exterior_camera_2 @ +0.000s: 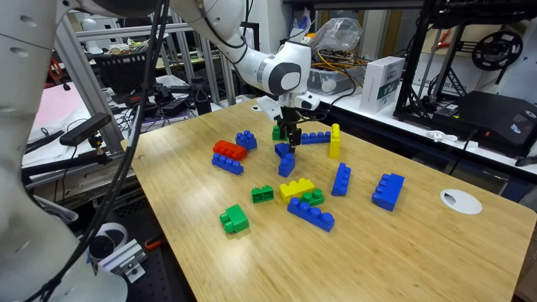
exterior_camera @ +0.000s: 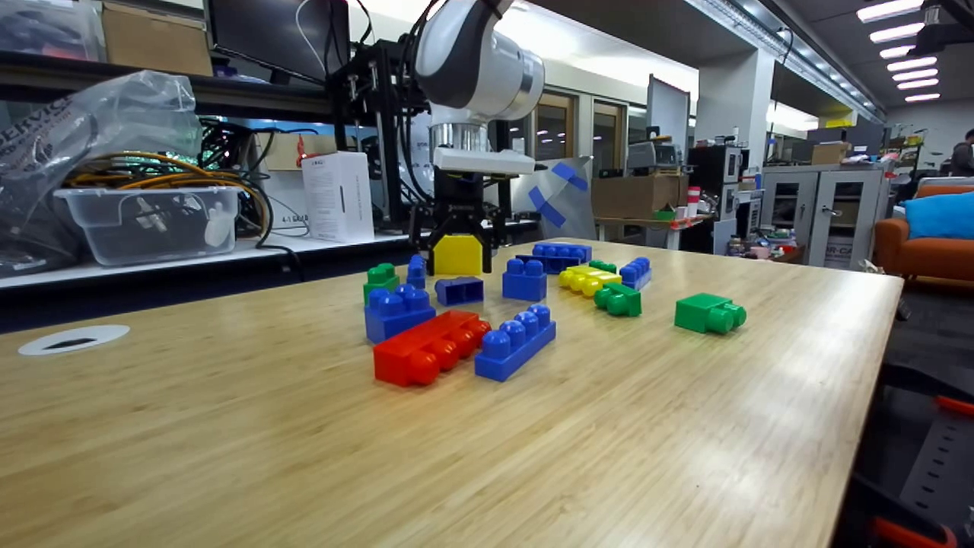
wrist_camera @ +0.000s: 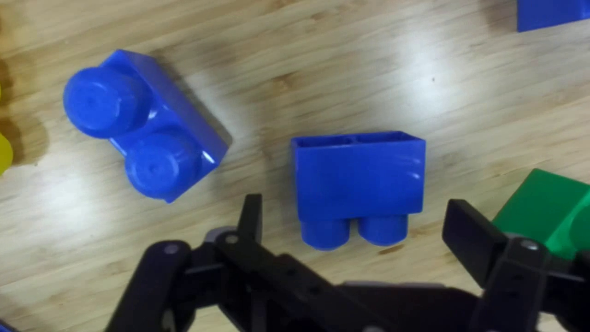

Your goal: Push the blue blocks near the orange block apart

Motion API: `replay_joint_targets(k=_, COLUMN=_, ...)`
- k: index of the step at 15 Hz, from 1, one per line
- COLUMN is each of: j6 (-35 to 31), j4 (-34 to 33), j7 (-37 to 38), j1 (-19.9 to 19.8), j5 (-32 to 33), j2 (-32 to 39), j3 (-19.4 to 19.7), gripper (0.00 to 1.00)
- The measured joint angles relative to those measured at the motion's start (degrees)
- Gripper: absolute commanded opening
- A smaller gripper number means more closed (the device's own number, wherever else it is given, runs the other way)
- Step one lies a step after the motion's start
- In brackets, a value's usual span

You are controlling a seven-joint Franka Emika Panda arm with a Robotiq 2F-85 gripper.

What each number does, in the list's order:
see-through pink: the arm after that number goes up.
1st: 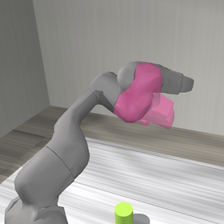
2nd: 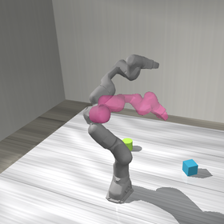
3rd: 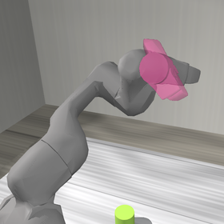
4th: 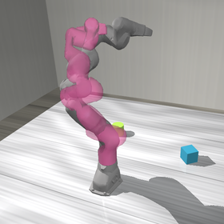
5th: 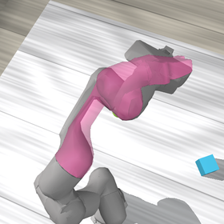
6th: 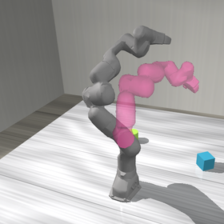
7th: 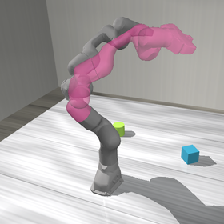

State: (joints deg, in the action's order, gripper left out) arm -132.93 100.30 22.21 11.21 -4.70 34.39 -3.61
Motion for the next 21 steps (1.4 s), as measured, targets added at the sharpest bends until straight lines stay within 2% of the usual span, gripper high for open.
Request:
replay_joint_targets(k=6, j6=0.66, j4=-2.84, j7=2.69, j1=1.97, j5=0.03, j2=3.4, j3=1.09, gripper=1.0)
replay_joint_targets(k=13, j6=3.33, j4=-4.07, j7=2.79, j1=2.42, j5=0.46, j2=3.76, j3=1.56, gripper=1.0)
replay_joint_targets(k=21, j6=5.31, j4=-4.11, j7=-0.25, j1=3.17, j5=2.5, j2=3.46, j3=1.35, gripper=1.0)
